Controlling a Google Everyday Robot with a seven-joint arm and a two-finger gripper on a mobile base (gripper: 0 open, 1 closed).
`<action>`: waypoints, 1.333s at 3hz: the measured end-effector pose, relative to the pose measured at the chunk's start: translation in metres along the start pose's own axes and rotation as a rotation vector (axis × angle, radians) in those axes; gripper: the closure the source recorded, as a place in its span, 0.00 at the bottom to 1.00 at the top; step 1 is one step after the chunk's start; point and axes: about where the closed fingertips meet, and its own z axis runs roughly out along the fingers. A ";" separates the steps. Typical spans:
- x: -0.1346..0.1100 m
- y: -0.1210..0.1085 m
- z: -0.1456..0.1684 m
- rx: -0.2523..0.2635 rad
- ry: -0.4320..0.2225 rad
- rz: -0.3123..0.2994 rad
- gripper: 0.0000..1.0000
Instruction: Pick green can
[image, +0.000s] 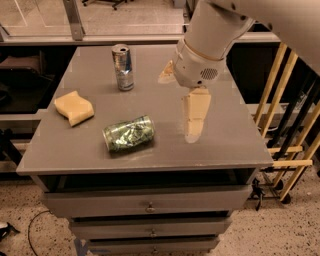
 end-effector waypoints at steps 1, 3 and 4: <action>-0.009 -0.005 0.009 -0.019 0.003 -0.048 0.00; -0.039 -0.022 0.043 -0.041 0.005 -0.157 0.00; -0.050 -0.025 0.055 -0.034 0.010 -0.173 0.00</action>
Offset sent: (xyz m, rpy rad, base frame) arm 0.0129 0.0691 -0.0389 -0.0454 0.0230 0.2320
